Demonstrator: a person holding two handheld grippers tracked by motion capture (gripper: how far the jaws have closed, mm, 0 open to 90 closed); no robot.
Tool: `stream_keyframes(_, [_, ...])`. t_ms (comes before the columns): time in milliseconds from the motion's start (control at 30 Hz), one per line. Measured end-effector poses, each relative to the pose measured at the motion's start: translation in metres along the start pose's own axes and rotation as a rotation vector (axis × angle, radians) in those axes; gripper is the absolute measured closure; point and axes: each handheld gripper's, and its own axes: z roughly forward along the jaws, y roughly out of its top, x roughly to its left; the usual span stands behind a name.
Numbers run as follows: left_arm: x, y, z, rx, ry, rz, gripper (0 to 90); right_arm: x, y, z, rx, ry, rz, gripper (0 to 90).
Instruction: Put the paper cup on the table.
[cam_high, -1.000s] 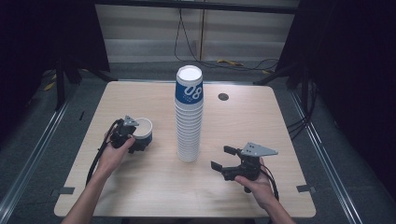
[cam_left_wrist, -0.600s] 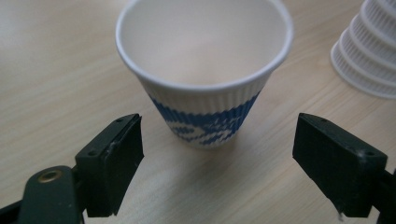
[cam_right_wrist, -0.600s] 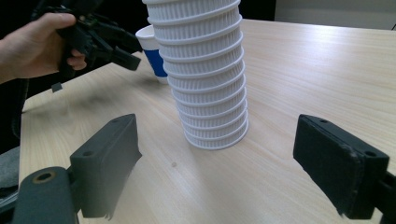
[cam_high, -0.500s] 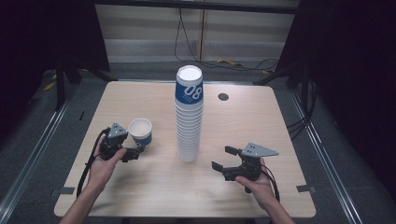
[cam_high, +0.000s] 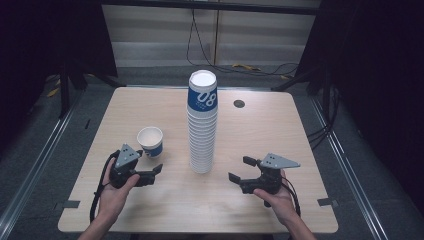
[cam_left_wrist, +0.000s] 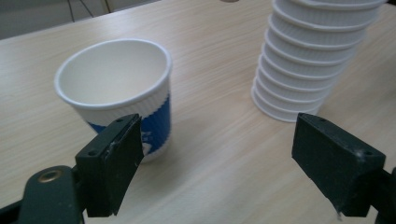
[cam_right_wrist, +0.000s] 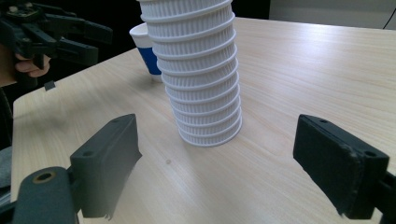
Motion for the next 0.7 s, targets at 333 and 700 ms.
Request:
stream_keyframes(333, [-0.027, -0.013, -0.005, 0.003, -0.092, -0.014, 16.1, 0.001, 0.0, -0.002, 0.008, -0.009, -0.004, 14.0])
stream_keyframes(700, [-0.035, -0.029, 0.005, 0.008, -0.172, -0.011, 16.1, 0.003, -0.005, 0.0, 0.03, -0.006, 0.003, 14.0])
